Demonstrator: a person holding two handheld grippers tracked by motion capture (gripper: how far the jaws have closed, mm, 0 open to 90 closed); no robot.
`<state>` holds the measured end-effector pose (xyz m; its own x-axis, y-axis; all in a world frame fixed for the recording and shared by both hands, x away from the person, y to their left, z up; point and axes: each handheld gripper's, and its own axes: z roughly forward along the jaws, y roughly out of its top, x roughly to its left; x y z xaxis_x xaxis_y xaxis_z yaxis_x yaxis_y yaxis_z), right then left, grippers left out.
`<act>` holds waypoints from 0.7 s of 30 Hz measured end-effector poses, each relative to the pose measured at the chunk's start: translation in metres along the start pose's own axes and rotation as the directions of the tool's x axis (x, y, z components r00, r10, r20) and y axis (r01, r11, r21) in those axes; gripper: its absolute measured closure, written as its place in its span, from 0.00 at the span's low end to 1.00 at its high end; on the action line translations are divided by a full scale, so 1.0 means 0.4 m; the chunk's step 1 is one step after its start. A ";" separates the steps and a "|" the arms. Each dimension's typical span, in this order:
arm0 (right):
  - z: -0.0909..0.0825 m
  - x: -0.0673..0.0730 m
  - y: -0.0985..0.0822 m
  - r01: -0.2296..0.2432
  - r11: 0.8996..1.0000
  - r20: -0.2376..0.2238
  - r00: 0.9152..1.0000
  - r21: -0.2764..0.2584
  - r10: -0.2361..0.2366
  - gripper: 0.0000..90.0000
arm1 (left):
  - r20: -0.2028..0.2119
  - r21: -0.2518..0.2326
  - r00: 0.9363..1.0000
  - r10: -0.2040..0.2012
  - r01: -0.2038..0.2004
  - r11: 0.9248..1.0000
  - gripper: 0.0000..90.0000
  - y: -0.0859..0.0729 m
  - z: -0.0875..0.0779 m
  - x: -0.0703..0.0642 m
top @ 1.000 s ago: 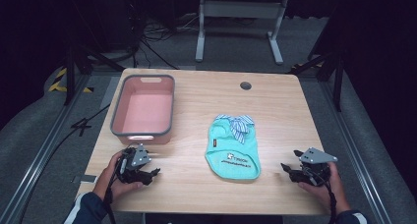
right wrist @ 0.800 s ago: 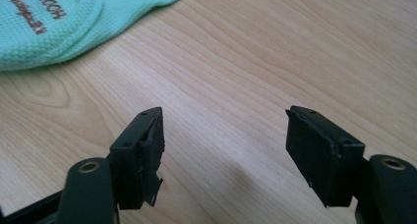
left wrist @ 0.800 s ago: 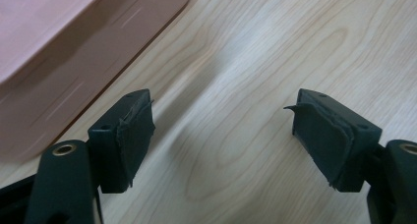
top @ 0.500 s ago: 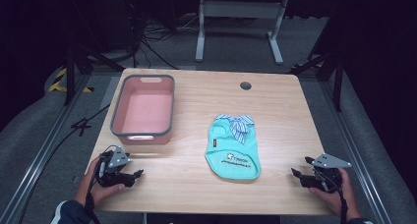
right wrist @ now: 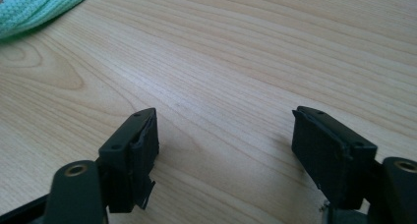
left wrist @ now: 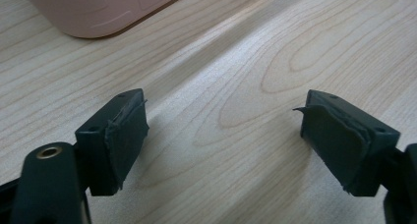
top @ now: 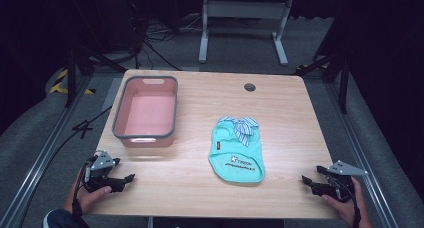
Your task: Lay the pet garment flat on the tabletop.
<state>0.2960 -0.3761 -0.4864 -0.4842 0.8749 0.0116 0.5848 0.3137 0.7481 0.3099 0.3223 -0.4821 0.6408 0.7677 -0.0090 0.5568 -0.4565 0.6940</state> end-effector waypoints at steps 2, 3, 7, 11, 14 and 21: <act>0.000 0.002 -0.001 0.004 1.000 0.004 1.000 0.002 -0.004 0.27 | -0.003 0.001 1.000 0.000 0.000 1.000 0.18 0.000 0.000 0.000; 0.000 0.002 0.000 0.005 1.000 0.003 1.000 0.004 -0.005 0.26 | -0.005 0.002 1.000 -0.001 0.001 1.000 0.18 0.000 0.000 -0.001; 0.001 0.002 -0.001 0.004 1.000 0.002 1.000 0.005 -0.004 0.26 | -0.014 0.006 1.000 -0.008 0.008 1.000 0.17 -0.001 -0.002 -0.003; 0.002 0.003 0.001 -0.004 1.000 0.001 1.000 0.005 0.004 0.25 | -0.014 0.003 1.000 -0.010 0.010 1.000 0.17 -0.001 -0.001 -0.003; 0.003 0.003 0.001 -0.001 1.000 0.007 1.000 0.005 0.001 0.25 | -0.014 0.003 1.000 -0.011 0.011 1.000 0.17 -0.001 -0.001 -0.003; 0.004 0.003 0.002 -0.002 1.000 0.007 1.000 0.005 0.002 0.25 | -0.014 0.003 1.000 -0.012 0.012 1.000 0.17 -0.001 -0.001 -0.003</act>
<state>0.2967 -0.3741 -0.4869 -0.4782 0.8782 0.0081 0.5891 0.3139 0.7446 0.3086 0.3216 -0.4822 0.6266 0.7793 -0.0070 0.5661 -0.4490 0.6913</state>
